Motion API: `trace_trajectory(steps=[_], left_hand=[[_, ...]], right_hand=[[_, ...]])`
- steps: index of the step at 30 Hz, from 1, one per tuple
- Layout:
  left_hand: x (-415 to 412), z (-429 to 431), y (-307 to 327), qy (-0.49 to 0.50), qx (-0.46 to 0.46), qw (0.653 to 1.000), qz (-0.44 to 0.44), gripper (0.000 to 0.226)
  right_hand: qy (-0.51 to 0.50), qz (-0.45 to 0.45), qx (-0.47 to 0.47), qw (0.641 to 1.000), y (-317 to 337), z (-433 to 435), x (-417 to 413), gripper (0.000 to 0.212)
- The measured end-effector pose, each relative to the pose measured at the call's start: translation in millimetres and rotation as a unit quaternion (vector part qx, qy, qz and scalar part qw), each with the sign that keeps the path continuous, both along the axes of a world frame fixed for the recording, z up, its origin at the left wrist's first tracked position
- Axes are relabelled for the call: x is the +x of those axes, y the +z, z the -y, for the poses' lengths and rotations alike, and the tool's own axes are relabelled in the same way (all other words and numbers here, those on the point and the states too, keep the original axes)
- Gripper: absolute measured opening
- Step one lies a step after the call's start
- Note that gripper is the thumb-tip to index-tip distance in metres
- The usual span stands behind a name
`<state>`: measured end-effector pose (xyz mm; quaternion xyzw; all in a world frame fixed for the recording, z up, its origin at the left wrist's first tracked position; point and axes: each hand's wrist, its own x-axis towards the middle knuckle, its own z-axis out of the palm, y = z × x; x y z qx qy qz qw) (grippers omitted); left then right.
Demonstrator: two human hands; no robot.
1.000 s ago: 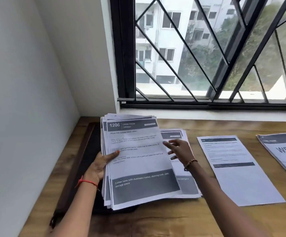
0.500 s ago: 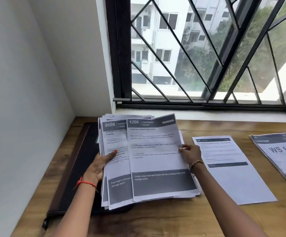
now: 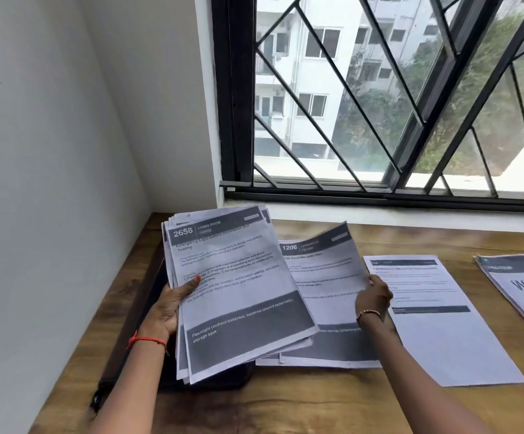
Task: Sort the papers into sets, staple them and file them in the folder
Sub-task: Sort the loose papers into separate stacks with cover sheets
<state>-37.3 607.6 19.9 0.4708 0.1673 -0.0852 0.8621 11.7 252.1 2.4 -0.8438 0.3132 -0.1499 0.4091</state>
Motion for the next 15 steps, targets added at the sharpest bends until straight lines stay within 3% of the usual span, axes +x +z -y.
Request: trace_trajectory(steps=[3, 5, 7, 10, 15], left_hand=[[1, 4, 1, -0.011, 0.004, 1.000, 0.004, 0.104], [2, 8, 2, -0.015, 0.010, 1.000, 0.006, 0.105], [4, 13, 1, -0.022, 0.012, 1.000, 0.003, 0.105], [5, 19, -1, -0.031, 0.013, 0.999, -0.010, 0.109], [8, 27, -2, -0.032, 0.016, 0.999, -0.012, 0.109]], right_hand=[[0.042, -0.036, -0.038, 0.998, -2, -16, 4, 0.030], [0.092, -0.005, -0.048, 0.995, 3, -28, 5, 0.032], [0.194, 0.026, 0.046, 0.980, 17, -43, 3, 0.034], [0.310, -0.020, 0.176, 0.934, 34, -62, 3, 0.034], [0.262, -0.013, 0.196, 0.945, 28, -65, 10, 0.034]])
